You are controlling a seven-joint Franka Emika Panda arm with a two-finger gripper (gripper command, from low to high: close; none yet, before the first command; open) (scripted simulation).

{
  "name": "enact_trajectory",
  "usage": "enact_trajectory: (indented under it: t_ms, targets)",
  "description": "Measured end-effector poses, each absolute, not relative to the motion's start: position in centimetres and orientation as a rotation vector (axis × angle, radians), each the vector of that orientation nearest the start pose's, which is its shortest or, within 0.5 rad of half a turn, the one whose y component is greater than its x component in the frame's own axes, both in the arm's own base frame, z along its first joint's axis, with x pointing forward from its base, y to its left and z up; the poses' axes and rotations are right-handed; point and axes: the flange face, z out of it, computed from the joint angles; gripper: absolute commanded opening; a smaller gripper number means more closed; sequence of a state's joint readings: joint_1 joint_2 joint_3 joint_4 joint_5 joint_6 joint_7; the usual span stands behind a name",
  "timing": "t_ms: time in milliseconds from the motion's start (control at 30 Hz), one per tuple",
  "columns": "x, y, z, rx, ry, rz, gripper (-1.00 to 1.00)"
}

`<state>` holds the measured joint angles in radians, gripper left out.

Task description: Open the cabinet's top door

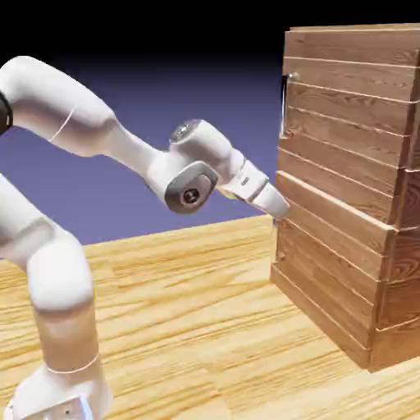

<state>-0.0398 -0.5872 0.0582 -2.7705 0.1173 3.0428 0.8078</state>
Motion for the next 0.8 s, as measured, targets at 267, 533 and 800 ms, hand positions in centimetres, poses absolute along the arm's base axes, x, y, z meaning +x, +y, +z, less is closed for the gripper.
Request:
enact_trajectory:
  t_ms: [267, 533, 800]
  targets:
    - [39.6, -0.8, 55.8, -1.78, 1.465, -1.056, 0.0]
    - [39.0, 0.1, 61.7, -1.247, 1.636, -0.943, 0.0]
    - [38.3, 2.6, 65.7, -0.773, 1.68, -0.743, 0.0]
